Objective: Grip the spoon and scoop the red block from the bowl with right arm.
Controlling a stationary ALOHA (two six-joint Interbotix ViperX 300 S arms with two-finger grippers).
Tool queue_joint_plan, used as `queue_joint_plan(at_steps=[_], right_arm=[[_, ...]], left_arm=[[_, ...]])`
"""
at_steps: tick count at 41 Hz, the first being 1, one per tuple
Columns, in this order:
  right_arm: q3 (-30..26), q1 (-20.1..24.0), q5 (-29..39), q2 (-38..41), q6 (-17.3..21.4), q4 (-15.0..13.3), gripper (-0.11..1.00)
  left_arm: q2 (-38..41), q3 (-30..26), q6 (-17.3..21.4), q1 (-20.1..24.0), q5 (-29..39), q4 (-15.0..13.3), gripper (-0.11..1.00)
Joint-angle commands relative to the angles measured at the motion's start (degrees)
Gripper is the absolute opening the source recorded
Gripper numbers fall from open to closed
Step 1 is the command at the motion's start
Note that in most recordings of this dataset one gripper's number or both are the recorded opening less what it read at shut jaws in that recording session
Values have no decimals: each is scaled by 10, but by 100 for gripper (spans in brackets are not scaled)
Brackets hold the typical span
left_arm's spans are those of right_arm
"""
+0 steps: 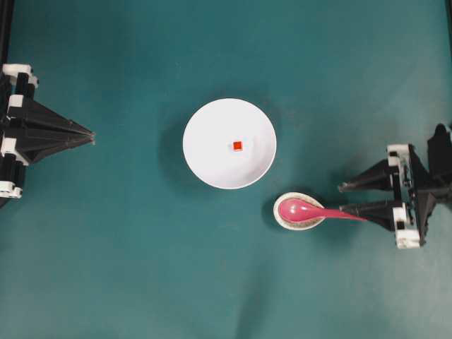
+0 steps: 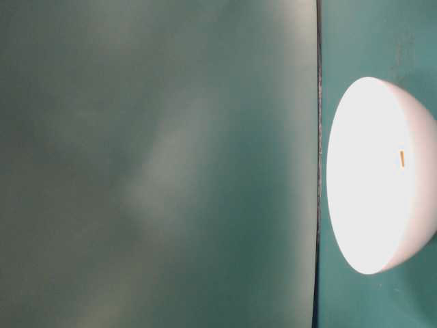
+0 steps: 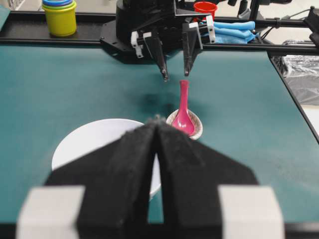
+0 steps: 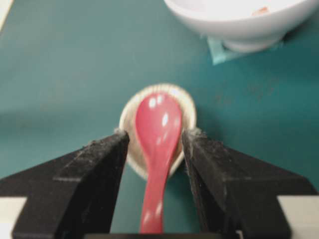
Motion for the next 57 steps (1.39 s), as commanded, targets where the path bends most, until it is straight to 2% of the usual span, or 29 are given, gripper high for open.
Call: queue_joint_plan(at_steps=[1,9,22,46,51,57], right_arm=[[-11,29,-8,10,-3,23,54],[-21,43,-4,40,-9,33,54],[-16,42,12,64,-52,49,53],[-11,53,23,84,-62,48,53],[-11,53,21,84,-70,48,49],[-11,53,19,84,-79,48,39]], left_arm=[[2,-18,-1,-2,1,2,0],[2,-18,-1,-2,3,2,0],[2,-18,-1,-2,11,2,0],[2,-18,-2,-2,18,2,0],[2,-18,-2,-2,17,2,0],[2,-18,-1,-2,17,2,0]])
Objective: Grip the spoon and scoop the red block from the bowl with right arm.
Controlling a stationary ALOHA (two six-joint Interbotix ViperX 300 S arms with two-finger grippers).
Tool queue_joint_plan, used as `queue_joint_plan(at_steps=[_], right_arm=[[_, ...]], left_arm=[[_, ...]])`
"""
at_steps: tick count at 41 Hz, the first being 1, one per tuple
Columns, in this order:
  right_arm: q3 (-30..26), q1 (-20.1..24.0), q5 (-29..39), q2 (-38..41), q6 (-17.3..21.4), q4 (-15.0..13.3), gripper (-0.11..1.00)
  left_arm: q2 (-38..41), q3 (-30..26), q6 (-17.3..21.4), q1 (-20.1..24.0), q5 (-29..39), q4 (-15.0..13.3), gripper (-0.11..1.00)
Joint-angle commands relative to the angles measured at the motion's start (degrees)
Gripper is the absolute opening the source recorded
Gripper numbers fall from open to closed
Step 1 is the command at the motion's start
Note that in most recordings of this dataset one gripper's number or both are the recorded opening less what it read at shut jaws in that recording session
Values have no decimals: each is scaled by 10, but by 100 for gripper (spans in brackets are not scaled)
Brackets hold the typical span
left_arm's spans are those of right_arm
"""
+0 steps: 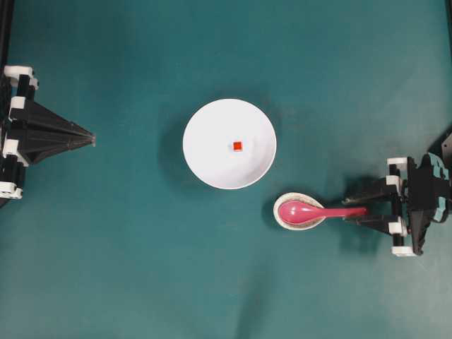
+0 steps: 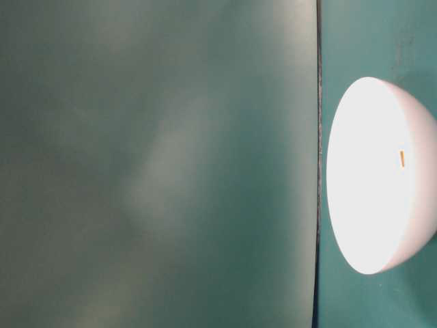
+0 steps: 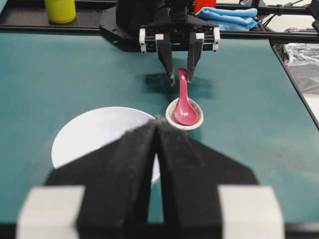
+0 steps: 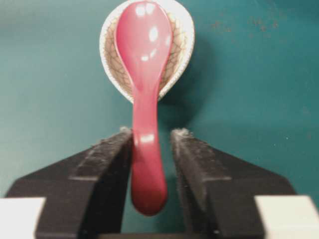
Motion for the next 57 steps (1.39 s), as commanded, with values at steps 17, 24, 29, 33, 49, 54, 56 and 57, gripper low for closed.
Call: queue_joint_plan(at_steps=[17,24,29,33,49,54,56,57], right_arm=[[-11,4,-6,-4,-5,1,26],[-22,3,-6,-15,-4,2,26],[-29,-15,-4,-43,-6,5,25],[-38,-42,-2,-85,-19,5,25],[-172,-244,350,-270,-198,4,25],[-253,-328,552,-298,-253,3,25],[-286,-356,617,-301,-259,3,25],[-301,-366,642,-301,-259,3,25]], left_arm=[[4,-18,0,4,-2,2,0],[1,-18,0,4,-2,1,0],[1,-18,0,4,-3,2,0],[0,-18,0,8,-5,2,0],[-19,-23,0,12,7,2,0],[-35,-25,0,11,31,2,0],[-40,-27,0,11,42,2,0],[-43,-27,0,11,47,2,0]])
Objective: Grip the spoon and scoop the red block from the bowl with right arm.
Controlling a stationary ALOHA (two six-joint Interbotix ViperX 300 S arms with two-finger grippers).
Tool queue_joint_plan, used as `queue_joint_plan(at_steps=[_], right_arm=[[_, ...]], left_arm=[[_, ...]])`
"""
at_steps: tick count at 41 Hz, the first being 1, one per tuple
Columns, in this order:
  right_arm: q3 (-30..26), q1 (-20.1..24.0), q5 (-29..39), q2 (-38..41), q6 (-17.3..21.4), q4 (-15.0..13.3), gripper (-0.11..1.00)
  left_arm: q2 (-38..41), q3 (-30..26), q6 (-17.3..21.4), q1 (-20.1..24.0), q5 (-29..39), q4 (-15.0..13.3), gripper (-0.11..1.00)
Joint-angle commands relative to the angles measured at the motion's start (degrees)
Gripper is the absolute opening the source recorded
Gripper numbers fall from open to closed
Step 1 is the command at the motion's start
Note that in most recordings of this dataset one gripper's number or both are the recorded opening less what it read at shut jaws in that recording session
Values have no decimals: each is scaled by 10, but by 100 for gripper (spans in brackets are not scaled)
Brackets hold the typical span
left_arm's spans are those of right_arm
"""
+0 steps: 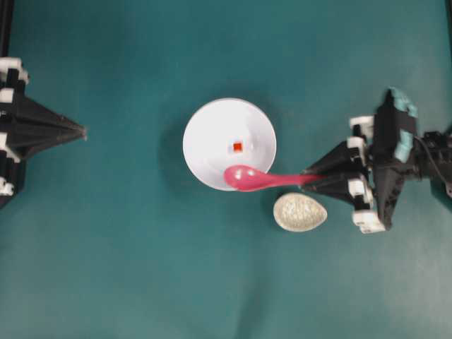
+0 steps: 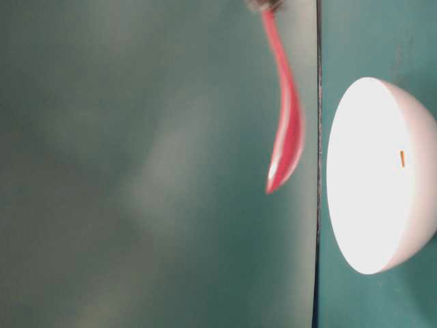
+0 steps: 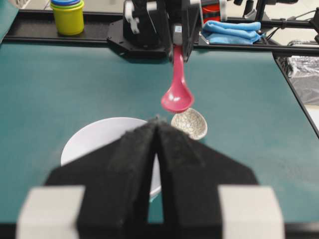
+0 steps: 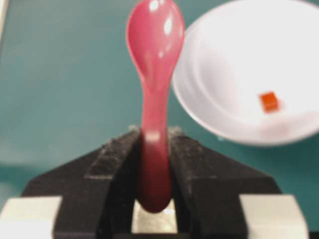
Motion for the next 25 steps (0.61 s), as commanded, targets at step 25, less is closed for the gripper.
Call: queue_joint_plan(at_steps=[25], right_arm=[[-296,-194,434,134,163,-75,25]], left_arm=[[-30,-24,6,3,53,2,0]])
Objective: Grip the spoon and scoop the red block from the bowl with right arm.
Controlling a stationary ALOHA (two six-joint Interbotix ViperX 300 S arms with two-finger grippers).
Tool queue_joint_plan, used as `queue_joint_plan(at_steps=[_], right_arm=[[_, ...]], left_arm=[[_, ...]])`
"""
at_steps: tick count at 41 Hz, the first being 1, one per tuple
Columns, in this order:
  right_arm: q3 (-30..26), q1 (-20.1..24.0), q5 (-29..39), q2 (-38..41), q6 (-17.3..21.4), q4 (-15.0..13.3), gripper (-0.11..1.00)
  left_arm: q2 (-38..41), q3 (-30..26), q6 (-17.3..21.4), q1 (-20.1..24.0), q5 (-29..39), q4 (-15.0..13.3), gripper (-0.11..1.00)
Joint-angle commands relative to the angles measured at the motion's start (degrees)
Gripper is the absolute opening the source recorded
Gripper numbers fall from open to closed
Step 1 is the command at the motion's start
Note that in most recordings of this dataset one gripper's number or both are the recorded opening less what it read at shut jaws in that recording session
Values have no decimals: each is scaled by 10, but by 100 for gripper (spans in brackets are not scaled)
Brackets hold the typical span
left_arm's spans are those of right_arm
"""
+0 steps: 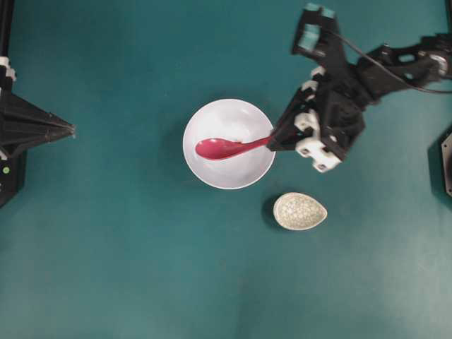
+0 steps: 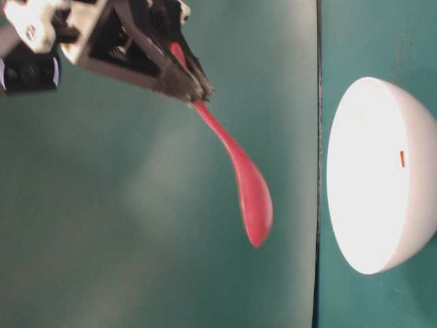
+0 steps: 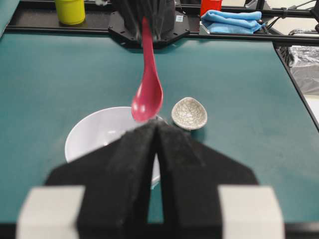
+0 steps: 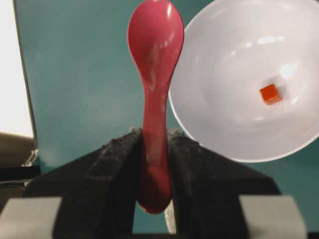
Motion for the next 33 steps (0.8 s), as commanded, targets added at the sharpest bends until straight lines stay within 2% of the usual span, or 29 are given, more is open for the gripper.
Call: queue_joint_plan(at_steps=[1,9,12,16,25,33], right_arm=[[-46,-2,33,18,33,-37,25],[-123,-1,158,78,133,-139,25],[-148,2,196,95,162,-172,25],[-173,6,239,113,179,-208,25],[-192,13,283,127,179,-246,25],[-192,16,304,136,177,-265,25]], left_arm=[[3,-17,4,1,-1,1,0],[3,-17,10,1,-1,1,0],[2,-17,10,1,-1,1,0],[2,-17,11,2,-1,1,0],[1,-17,12,1,-1,2,0],[1,-17,13,1,-1,3,0]])
